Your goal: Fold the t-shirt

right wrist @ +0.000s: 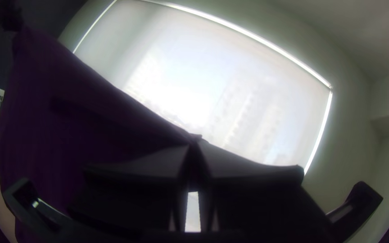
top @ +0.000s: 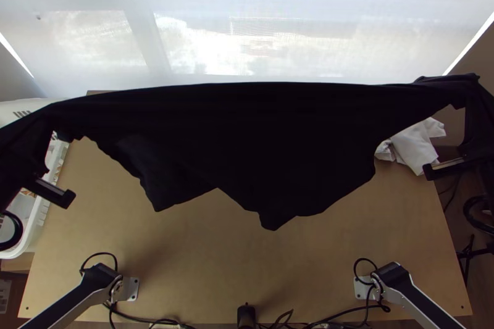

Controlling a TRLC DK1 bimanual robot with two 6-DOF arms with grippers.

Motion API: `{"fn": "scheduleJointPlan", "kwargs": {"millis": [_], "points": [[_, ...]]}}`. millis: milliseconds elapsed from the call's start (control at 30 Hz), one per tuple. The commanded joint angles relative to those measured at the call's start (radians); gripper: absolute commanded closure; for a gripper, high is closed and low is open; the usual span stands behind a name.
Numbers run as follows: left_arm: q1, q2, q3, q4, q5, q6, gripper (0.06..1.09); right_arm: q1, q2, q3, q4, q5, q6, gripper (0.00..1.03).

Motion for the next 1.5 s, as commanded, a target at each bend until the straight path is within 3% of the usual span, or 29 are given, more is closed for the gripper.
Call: {"fn": "scheduleJointPlan", "kwargs": {"millis": [0,367,767,1133,1467], "points": [[0.001,-0.063,-0.037,-0.084,0.001,-0.015,1.05,0.01,-0.045,-0.03,-0.07,-0.001,0.016,1.0],[0.0,-0.077,-0.295,-0.072,0.001,-0.062,1.05,0.008,-0.073,-0.215,-0.094,0.005,0.121,1.0],[-0.005,0.08,-0.55,0.247,0.005,-0.14,1.05,0.003,0.001,-0.49,0.09,0.005,0.142,1.0],[0.154,0.367,-0.585,0.513,0.109,-0.134,1.05,-0.076,0.279,-0.527,0.289,-0.033,0.128,1.0],[0.228,0.64,-0.533,0.665,0.113,-0.144,1.05,-0.174,0.622,-0.427,0.453,-0.102,0.13,1.0]]}}
